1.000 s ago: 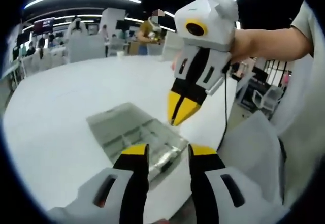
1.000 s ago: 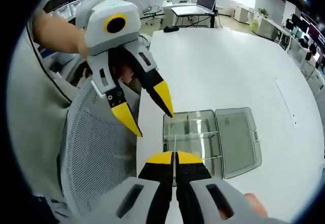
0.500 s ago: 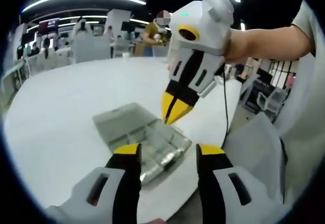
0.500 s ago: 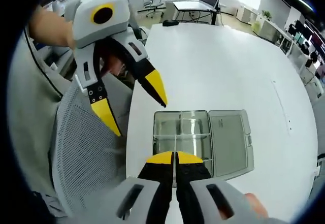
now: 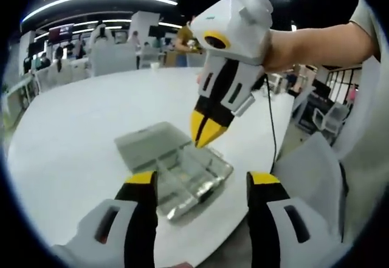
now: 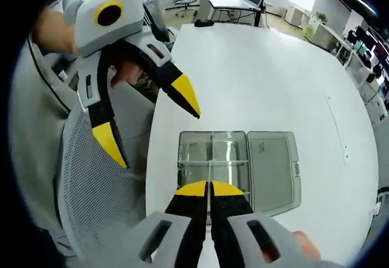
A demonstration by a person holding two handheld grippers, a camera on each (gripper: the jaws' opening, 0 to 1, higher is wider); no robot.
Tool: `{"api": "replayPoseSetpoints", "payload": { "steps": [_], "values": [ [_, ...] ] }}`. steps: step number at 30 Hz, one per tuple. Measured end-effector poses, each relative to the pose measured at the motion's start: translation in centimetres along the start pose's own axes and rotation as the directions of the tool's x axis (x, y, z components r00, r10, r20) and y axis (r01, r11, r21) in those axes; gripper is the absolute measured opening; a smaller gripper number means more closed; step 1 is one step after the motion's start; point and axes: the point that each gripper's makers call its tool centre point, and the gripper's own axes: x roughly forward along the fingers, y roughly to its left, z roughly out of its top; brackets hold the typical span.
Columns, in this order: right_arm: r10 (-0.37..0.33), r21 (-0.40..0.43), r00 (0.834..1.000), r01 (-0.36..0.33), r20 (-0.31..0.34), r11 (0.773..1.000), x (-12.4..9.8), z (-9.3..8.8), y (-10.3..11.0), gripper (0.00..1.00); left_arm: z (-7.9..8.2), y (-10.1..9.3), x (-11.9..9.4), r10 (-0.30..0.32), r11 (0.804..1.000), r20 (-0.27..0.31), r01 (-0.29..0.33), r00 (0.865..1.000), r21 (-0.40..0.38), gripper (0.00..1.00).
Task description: Insert the divider into the dual guide fixture by aligning both edges with the guide slots and pushing it downward to the bottom, including one-sided entry, uneven engagement, binding, and posture correction.
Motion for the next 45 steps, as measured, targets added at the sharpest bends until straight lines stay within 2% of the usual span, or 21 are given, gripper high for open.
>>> {"api": "replayPoseSetpoints", "payload": {
  "steps": [6,15,27,45],
  "values": [
    [0.003,-0.005,1.0,-0.003,-0.003,1.0,0.1,0.1,-0.1,0.0,-0.3,0.2,0.0,0.01,1.0,-0.007,-0.01,1.0,-0.013,0.68],
    [0.002,-0.014,1.0,-0.002,-0.002,1.0,0.3,0.5,-0.4,0.0,-0.7,0.2,0.1,0.017,1.0,-0.016,-0.017,1.0,-0.023,0.72],
    [0.008,-0.033,1.0,-0.009,-0.008,0.999,0.9,0.8,-0.3,0.0,-0.8,0.5,0.1,0.022,0.999,-0.011,-0.023,1.0,-0.04,0.72],
    [0.02,-0.035,1.0,-0.021,-0.023,0.999,1.8,0.2,-0.3,0.0,-0.6,0.4,0.0,0.026,0.998,-0.011,-0.027,1.0,-0.053,0.71]
  ]
}}
